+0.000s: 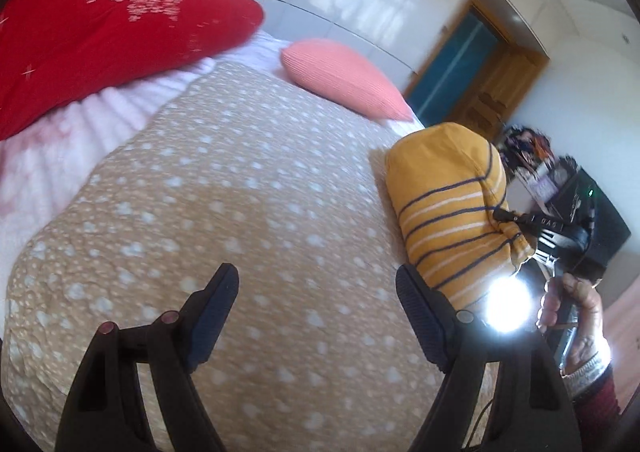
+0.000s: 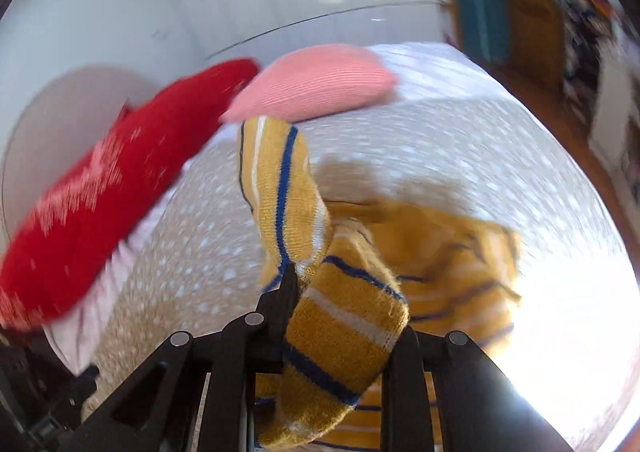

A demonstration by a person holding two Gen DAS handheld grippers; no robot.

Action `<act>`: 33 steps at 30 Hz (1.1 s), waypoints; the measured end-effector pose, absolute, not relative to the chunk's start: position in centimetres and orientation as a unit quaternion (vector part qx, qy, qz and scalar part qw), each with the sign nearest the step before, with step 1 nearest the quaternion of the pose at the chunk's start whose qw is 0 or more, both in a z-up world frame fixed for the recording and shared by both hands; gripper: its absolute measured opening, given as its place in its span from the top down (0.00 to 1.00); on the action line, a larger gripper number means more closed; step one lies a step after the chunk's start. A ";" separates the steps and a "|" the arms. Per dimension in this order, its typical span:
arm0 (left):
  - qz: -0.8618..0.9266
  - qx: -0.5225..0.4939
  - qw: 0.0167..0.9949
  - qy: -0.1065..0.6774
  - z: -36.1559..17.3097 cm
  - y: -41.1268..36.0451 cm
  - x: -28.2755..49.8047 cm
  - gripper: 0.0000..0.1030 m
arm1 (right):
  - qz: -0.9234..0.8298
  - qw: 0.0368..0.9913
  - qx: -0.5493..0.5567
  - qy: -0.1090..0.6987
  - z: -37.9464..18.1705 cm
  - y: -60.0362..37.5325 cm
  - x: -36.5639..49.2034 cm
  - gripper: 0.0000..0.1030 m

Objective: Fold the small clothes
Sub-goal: 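Lower the folded bundle onto the quilt and open the right gripper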

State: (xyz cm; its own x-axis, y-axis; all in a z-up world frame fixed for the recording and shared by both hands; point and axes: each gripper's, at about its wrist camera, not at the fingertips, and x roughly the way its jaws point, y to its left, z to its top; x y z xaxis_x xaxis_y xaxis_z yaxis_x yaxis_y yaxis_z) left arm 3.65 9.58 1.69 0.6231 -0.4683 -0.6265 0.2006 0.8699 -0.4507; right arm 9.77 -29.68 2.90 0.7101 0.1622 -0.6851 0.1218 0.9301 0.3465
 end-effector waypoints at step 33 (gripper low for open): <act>-0.251 0.015 0.841 0.479 -0.7 -14.5 8.3 0.22 | 0.028 0.879 0.275 0.388 -5.3 -41.5 0.0 0.94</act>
State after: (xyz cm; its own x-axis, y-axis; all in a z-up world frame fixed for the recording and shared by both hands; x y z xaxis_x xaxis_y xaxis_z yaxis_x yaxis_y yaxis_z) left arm 8.31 -14.48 -0.74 0.4151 -0.4077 -0.8133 0.4362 0.8737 -0.2153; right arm 0.04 -41.50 -5.34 0.6968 0.2624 -0.6676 0.1645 0.8474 0.5048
